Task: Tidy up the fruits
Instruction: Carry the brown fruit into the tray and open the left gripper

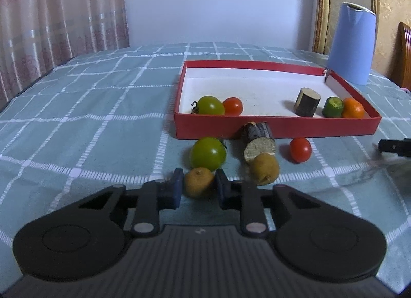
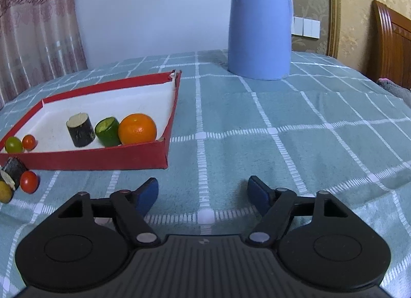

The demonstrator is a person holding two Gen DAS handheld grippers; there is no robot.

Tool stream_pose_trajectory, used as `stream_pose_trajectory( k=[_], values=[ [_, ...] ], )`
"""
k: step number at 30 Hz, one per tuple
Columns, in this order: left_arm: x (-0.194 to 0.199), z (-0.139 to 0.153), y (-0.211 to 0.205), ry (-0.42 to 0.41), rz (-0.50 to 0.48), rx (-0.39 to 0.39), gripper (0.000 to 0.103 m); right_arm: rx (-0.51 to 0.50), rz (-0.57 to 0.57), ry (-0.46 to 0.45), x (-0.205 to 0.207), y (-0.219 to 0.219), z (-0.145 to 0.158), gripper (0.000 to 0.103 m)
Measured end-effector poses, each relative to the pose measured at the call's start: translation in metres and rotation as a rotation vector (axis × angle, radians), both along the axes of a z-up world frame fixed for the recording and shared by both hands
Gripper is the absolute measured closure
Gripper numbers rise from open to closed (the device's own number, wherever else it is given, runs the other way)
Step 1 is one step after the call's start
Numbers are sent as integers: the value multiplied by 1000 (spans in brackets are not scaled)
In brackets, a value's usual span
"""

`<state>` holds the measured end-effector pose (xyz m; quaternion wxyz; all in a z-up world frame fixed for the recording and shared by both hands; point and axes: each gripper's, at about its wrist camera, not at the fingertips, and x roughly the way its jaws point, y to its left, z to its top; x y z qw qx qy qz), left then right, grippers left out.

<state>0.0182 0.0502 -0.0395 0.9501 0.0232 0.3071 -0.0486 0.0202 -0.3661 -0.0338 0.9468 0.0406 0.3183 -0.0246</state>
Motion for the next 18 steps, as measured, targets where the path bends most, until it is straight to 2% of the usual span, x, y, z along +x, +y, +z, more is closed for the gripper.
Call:
stream_pose_trajectory(
  k=[4,12,18],
  values=[
    [-2,1,3,-3,0,-18,79,-30,2,12,2,5,0,14],
    [-4,25,1,-48,-24,-28,79,-20,4,14,2,2,0,13],
    [21,40,-18,-78,-58,-3,79,-19,4,14,2,2,0,13]
  ],
)
